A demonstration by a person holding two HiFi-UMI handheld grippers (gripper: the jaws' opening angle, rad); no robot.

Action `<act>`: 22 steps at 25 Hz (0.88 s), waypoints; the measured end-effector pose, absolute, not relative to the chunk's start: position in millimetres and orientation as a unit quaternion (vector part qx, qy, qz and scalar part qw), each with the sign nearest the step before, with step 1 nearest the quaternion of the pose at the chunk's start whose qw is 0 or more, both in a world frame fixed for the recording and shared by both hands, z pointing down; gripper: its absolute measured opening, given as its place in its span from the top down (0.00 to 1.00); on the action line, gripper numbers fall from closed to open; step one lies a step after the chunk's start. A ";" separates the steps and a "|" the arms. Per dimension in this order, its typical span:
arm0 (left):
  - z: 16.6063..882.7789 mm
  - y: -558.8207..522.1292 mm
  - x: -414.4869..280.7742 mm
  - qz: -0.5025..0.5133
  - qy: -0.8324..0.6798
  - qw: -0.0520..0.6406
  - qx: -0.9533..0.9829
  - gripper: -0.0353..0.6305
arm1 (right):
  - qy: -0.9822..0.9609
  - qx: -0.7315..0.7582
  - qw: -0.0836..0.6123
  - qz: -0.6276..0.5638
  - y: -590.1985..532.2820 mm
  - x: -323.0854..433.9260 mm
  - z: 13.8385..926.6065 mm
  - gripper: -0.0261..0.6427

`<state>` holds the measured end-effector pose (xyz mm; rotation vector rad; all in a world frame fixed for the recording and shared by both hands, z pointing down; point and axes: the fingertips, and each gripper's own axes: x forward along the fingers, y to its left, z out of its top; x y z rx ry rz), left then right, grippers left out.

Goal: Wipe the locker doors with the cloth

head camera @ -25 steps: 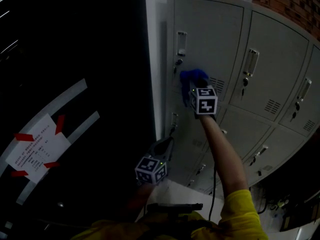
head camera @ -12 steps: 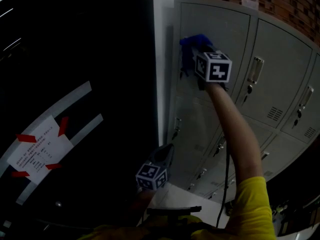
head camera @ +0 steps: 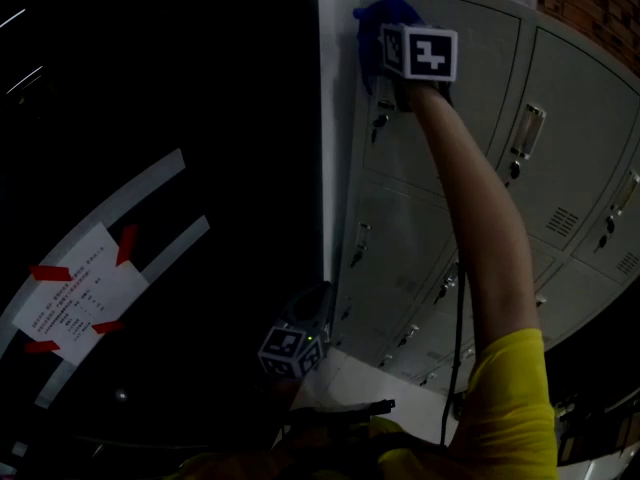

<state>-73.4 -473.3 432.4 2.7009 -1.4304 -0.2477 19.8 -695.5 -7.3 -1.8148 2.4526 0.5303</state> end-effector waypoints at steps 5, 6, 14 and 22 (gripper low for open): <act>437.0 -471.8 -62.1 -0.060 -0.451 0.036 0.890 0.96 | 0.804 -0.576 0.031 0.143 -691.1 38.8 115.9 0.86; 438.9 -472.1 -58.1 -0.057 -0.447 0.038 0.892 0.96 | 0.806 -0.575 0.027 0.137 -692.0 39.2 130.0 0.86; 431.9 -517.0 -28.8 -0.060 -0.447 0.046 0.891 0.96 | 0.813 -0.560 0.038 0.152 -676.5 30.7 129.2 0.86; 380.7 -544.6 -23.3 -0.126 -0.450 0.063 0.882 0.96 | 0.811 -0.569 0.066 0.120 -643.3 42.4 207.0 0.86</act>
